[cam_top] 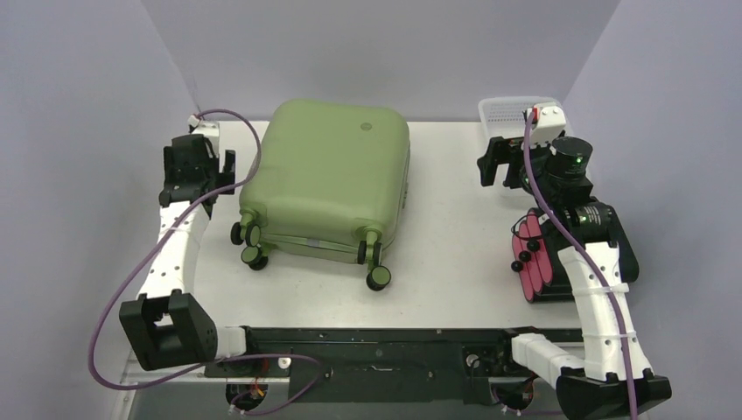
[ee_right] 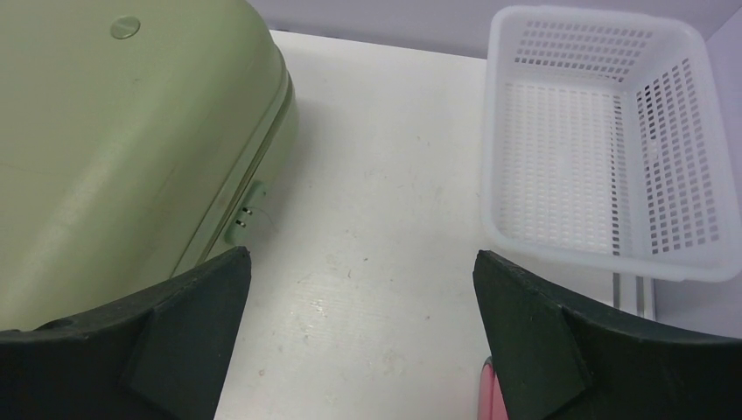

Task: Open, take out, and arrange the luggage
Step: Adjust the luggage at the center of the board.

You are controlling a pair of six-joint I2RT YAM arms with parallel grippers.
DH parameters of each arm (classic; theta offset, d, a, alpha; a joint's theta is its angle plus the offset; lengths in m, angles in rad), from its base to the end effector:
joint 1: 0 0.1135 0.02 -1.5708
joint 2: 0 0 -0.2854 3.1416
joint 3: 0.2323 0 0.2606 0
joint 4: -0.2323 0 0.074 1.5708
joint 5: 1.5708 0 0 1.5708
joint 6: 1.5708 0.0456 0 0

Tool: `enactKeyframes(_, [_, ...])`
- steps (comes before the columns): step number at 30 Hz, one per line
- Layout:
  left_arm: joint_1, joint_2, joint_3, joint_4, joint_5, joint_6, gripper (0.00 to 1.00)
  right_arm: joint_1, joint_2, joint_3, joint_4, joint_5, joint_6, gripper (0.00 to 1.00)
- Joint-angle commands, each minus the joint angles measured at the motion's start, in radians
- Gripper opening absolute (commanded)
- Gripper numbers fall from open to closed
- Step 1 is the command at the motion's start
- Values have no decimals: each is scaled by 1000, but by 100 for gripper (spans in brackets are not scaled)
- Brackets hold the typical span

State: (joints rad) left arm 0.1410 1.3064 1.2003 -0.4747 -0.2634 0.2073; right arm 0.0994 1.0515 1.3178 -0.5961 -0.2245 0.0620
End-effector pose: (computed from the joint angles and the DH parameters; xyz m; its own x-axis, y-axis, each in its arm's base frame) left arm 0.2979 0.0543 0.3570 -0.6039 0.1150 -0.7887 -0.2319 0.9214 0.3119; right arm 0.2172 0.0319 0.4475 -0.3406 0.0267 -0.9398 -0.2858 0.9494 0.1306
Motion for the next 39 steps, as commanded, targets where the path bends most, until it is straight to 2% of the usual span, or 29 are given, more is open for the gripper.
enactKeyframes(1, [-56, 67, -29, 108, -189, 57, 96, 3, -35, -20, 48, 21, -16, 95])
enactKeyframes(5, [-97, 116, -59, 145, -257, 86, 96, 3, -41, -29, 49, 16, -19, 95])
enactKeyframes(10, [-110, 195, -45, 119, -253, 58, 96, 3, -44, -41, 51, -9, -19, 95])
enactKeyframes(14, [-130, 209, -63, 102, -194, 45, 96, 3, -35, -45, 52, -22, -18, 95])
enactKeyframes(25, [-303, 65, -140, 41, 18, 75, 96, 9, 17, -34, 47, -23, 6, 95])
enactKeyframes(32, [-444, 16, -154, -18, 46, 61, 96, 54, 150, 39, 29, 107, 58, 95])
enactKeyframes(39, [-570, -14, -184, -38, 134, 85, 96, 59, 277, 98, -4, 107, 90, 95])
